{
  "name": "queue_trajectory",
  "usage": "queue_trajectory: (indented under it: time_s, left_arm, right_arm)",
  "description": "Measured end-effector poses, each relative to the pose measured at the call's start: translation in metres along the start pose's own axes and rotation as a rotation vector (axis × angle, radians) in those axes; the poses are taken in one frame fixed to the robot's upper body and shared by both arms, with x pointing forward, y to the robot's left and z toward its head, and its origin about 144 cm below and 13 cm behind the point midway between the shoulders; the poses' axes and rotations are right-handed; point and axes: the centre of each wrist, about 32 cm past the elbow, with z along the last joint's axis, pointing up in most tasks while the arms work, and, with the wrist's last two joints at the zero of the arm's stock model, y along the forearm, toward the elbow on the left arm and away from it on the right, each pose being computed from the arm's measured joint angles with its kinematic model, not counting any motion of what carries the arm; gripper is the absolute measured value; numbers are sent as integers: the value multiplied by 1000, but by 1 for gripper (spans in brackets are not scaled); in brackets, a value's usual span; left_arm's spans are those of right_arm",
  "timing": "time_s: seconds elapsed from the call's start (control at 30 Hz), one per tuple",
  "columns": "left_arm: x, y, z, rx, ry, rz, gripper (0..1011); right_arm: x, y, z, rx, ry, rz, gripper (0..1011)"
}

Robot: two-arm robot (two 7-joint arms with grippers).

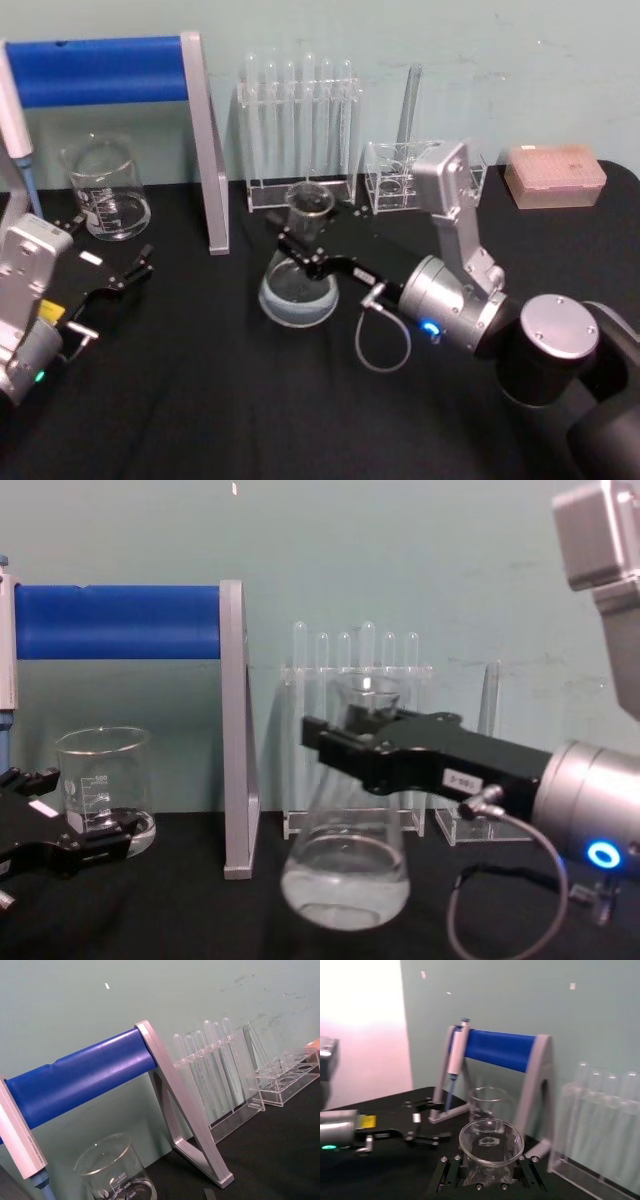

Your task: Grasp the erlenmeyer flask with one hand, shake it three times, then place it back.

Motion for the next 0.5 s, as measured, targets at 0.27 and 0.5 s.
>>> queue_trajectory:
  time_s: [0.27, 0.5]
  left_arm:
    - [0, 0, 0, 0, 0, 0, 1001]
    - [0, 0, 0, 0, 0, 0, 1001]
  right_arm:
    - [-17, 5, -2, -3, 23, 93, 451]
    - [-24, 7, -2, -4, 29, 139, 451]
